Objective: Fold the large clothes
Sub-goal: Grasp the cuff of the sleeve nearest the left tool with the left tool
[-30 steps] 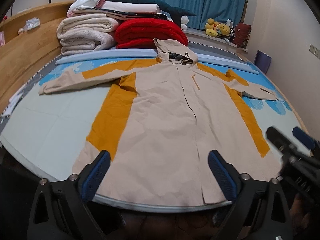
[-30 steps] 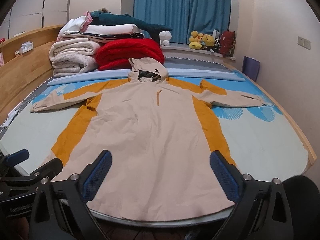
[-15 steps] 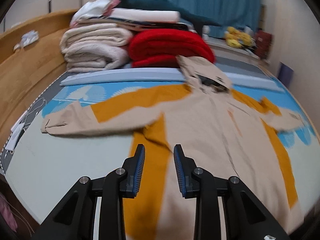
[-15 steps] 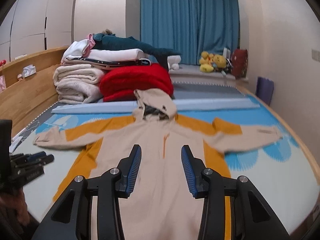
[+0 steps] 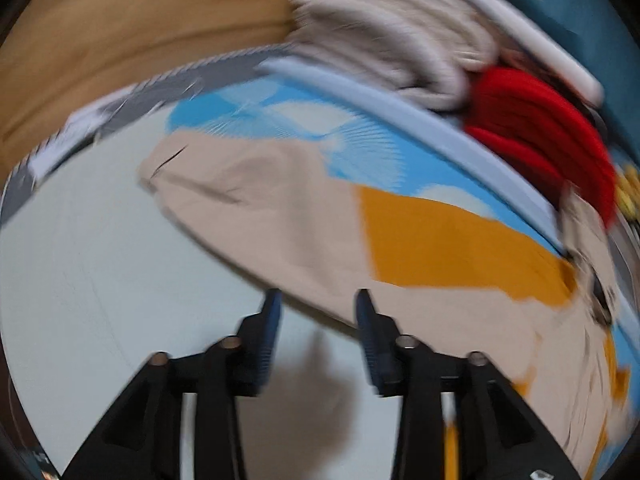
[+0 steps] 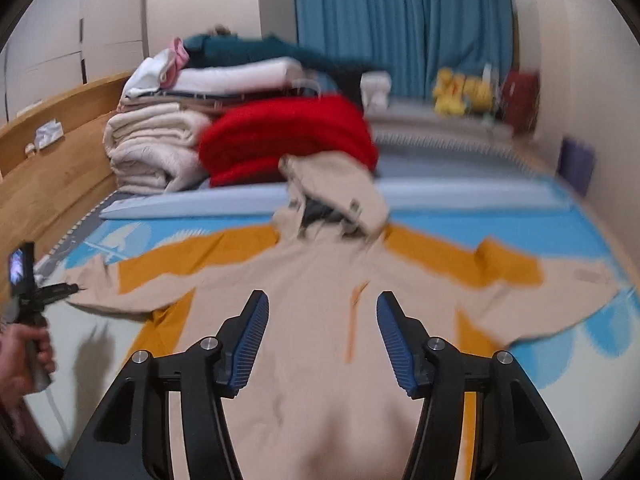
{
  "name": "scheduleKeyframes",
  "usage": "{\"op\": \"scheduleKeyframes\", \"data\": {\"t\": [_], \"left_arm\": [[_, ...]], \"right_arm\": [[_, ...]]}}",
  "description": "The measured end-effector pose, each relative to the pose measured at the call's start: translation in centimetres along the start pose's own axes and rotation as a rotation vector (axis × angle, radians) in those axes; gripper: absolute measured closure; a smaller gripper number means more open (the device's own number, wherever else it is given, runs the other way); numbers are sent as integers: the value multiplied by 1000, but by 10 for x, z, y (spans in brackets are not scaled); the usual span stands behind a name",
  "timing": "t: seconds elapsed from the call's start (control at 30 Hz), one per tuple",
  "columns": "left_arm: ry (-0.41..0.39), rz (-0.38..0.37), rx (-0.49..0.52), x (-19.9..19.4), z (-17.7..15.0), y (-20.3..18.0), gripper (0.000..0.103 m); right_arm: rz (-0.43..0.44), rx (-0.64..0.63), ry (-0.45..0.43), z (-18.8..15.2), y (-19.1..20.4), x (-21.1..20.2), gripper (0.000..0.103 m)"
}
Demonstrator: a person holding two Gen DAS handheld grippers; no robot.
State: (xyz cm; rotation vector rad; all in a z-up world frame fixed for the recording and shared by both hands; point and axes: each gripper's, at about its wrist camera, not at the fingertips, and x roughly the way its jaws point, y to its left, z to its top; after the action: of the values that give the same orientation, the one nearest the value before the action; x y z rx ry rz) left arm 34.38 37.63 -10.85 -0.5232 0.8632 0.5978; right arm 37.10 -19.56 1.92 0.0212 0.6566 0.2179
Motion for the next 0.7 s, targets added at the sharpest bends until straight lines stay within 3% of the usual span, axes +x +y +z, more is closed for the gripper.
{"op": "scheduleKeyframes", "data": {"t": [0.1,0.2,0.23,0.27,0.3,0.4,0.47,0.53,0.6,0.7], "left_arm": [[8,38,-133,24,16,43,52],[34,23,-263,48,29,81,52],[38,15,-300,54,32,91,52],[44,1,-344,62,36,102,52],[50,-18,-385,69,38,112,52],[76,-55,-461,87,39,128,54],[69,-50,-466,95,40,129,63],[60,-51,-431,96,42,123,101],[41,-51,-418,90,44,116,103],[-80,-42,-343,54,59,87,103]], "right_arm": [[19,-15,14,-2,0,16,46],[-11,-55,12,-3,-1,29,47],[-10,-46,20,-3,-3,34,55],[-1,-34,31,-4,-4,40,73],[8,-25,43,-5,-5,44,79],[-2,-29,58,-5,-5,56,82],[-8,-38,77,-8,-5,63,82],[-12,-29,106,-11,-8,71,81],[-12,4,158,-16,-14,80,79],[6,55,222,-21,-25,93,77]]}}
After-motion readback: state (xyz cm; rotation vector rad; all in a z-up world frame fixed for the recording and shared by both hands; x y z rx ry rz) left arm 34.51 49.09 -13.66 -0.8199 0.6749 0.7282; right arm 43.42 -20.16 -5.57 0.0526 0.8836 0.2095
